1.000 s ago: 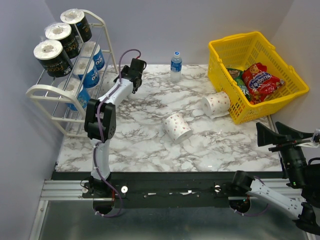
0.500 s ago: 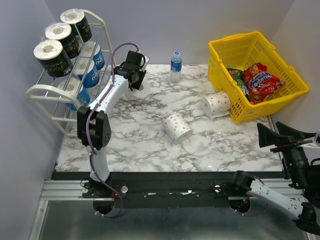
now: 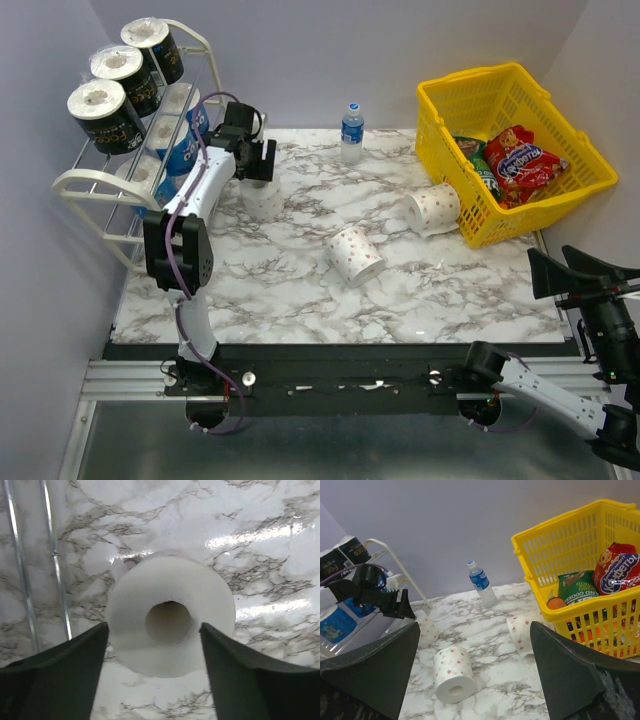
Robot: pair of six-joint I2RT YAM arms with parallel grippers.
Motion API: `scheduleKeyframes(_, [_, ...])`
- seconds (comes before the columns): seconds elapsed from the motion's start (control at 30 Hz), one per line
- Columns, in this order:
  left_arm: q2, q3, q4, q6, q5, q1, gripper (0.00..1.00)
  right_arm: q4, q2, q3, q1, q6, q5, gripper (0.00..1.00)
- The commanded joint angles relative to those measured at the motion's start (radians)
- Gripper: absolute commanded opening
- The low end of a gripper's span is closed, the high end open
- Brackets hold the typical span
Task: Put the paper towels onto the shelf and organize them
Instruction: Place the paper towel at the center of the board, then pick up the paper towel from the center of the board.
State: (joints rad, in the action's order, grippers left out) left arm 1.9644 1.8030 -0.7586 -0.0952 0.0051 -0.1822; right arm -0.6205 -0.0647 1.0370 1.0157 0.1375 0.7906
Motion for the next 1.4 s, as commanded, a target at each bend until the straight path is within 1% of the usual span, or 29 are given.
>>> scheduleKeyframes(0.0, [-0.039, 0.068, -0.015, 0.031, -0.079, -0.022, 0.99, -0.053, -0.004, 0.017, 0.007, 0.031, -0.027, 1.00])
scheduleKeyframes(0.03, [-0.050, 0.070, -0.010, 0.058, -0.100, -0.037, 0.99, -0.056, -0.006, 0.018, 0.006, 0.034, -0.027, 1.00])
scheduleKeyframes(0.07, [-0.073, 0.055, -0.001, 0.133, -0.184, -0.058, 0.99, -0.054, -0.006, 0.017, 0.007, 0.036, -0.030, 1.00])
scheduleKeyframes(0.1, [-0.085, 0.035, 0.008, 0.194, -0.221, -0.122, 0.99, -0.054, -0.009, 0.015, 0.007, 0.036, -0.031, 1.00])
scheduleKeyframes(0.13, [-0.104, 0.003, 0.059, 0.247, -0.262, -0.157, 0.99, -0.056, -0.012, 0.015, 0.006, 0.040, -0.031, 1.00])
scheduleKeyframes(0.17, [-0.128, -0.064, 0.086, 0.285, -0.314, -0.186, 0.99, -0.056, -0.015, 0.015, 0.007, 0.043, -0.037, 1.00])
scheduleKeyframes(0.2, [-0.136, -0.091, 0.109, 0.334, -0.365, -0.233, 0.99, -0.056, -0.018, 0.017, 0.007, 0.047, -0.040, 1.00])
scheduleKeyframes(0.23, [-0.139, -0.109, 0.137, 0.341, -0.375, -0.243, 0.98, -0.053, -0.018, 0.015, 0.006, 0.051, -0.044, 1.00])
scheduleKeyframes(0.3, [-0.127, -0.125, 0.137, 0.333, -0.399, -0.249, 0.93, -0.050, -0.020, 0.014, 0.006, 0.051, -0.047, 1.00])
scheduleKeyframes(0.4, [-0.108, -0.145, 0.157, 0.338, -0.415, -0.252, 0.92, -0.051, -0.023, 0.018, 0.007, 0.051, -0.048, 1.00])
scheduleKeyframes(0.53, [-0.085, -0.191, 0.255, 0.406, -0.464, -0.258, 0.88, -0.058, -0.026, 0.029, 0.006, 0.050, -0.041, 1.00])
scheduleKeyframes(0.63, [-0.073, -0.225, 0.304, 0.425, -0.447, -0.258, 0.87, -0.053, -0.024, 0.032, 0.007, 0.044, -0.036, 1.00])
scheduleKeyframes(0.73, [-0.049, -0.218, 0.303, 0.414, -0.430, -0.258, 0.84, -0.051, -0.029, 0.032, 0.006, 0.037, -0.033, 1.00])
scheduleKeyframes(0.9, [-0.018, -0.228, 0.303, 0.387, -0.441, -0.258, 0.81, -0.047, -0.030, 0.031, 0.006, 0.028, -0.028, 1.00])
scheduleKeyframes(0.97, [0.005, -0.217, 0.295, 0.382, -0.456, -0.258, 0.79, -0.045, -0.030, 0.031, 0.006, 0.025, -0.025, 1.00])
scheduleKeyframes(1.1, [0.022, -0.203, 0.272, 0.358, -0.485, -0.258, 0.73, -0.042, -0.030, 0.028, 0.006, 0.019, -0.019, 1.00])
scheduleKeyframes(1.27, [0.028, -0.209, 0.285, 0.365, -0.507, -0.258, 0.69, -0.036, -0.027, 0.020, 0.007, 0.017, -0.022, 1.00])
scheduleKeyframes(1.37, [0.030, -0.212, 0.297, 0.379, -0.528, -0.257, 0.59, -0.038, -0.024, 0.017, 0.007, 0.016, -0.018, 1.00])
